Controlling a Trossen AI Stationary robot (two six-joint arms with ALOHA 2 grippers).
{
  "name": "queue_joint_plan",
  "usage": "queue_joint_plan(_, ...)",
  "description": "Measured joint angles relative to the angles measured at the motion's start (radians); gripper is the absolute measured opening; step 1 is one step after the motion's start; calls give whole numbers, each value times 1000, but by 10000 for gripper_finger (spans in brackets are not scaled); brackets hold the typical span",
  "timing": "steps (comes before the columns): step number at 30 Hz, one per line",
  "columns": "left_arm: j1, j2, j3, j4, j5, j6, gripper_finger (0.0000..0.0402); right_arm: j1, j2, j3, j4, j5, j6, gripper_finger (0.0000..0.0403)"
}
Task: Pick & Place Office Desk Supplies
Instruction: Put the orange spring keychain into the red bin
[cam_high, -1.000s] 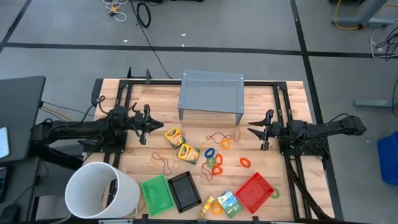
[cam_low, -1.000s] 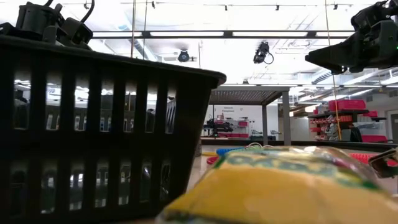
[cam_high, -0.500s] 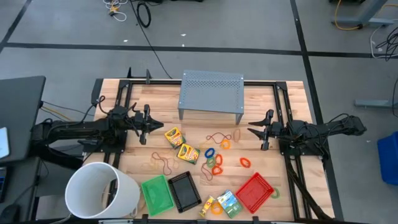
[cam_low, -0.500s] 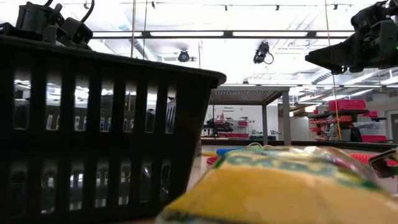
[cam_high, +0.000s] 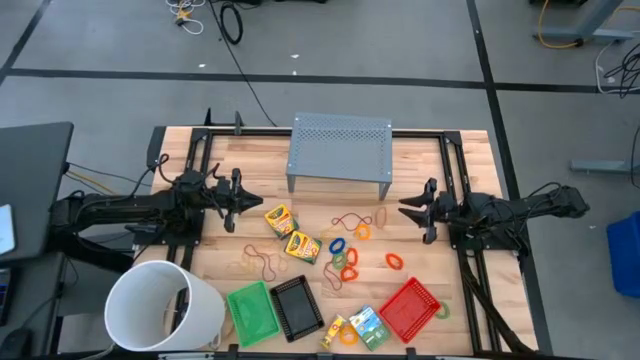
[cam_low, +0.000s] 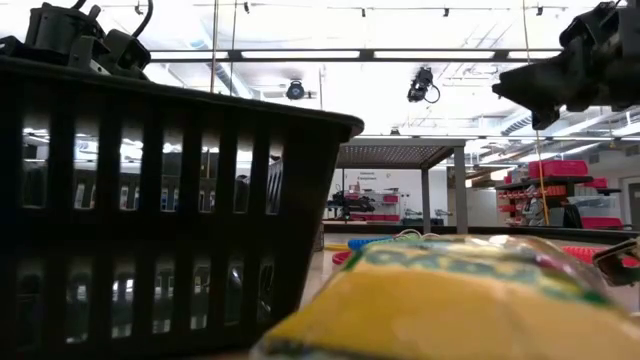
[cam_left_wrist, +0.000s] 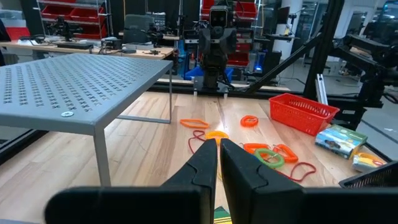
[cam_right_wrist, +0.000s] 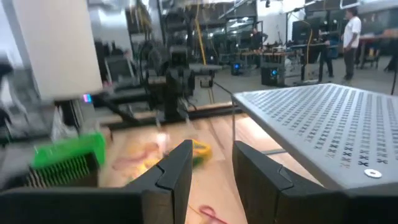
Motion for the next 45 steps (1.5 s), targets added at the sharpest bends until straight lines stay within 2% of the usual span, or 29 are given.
queue_joint_plan(5,0,0,0,0,0,-60,28,0,0,0,94,-4,23,121)
queue_joint_plan(11,0,0,0,10,0,-61,28,0,0,0,91,60,23,121)
queue_joint_plan(14,0,0,0,27,0,-111,28,0,0,0,91,95,-36,121)
queue_joint_plan(19,-1,1,0,56,-26,-157,28,0,0,0,85,116,-42,121)
queue_joint_plan(22,0,0,0,78,-87,-175,28,0,0,0,60,116,-42,121)
queue_joint_plan(28,-1,1,0,75,-81,-181,28,0,1,0,-26,116,6,121)
queue_joint_plan(36,-1,3,0,73,-122,-157,30,0,1,0,-128,103,70,121)
queue_joint_plan(40,0,18,0,73,-122,-156,58,0,34,0,-184,108,110,144)
queue_joint_plan(45,0,58,0,74,-75,-154,138,0,148,19,-214,107,145,219)
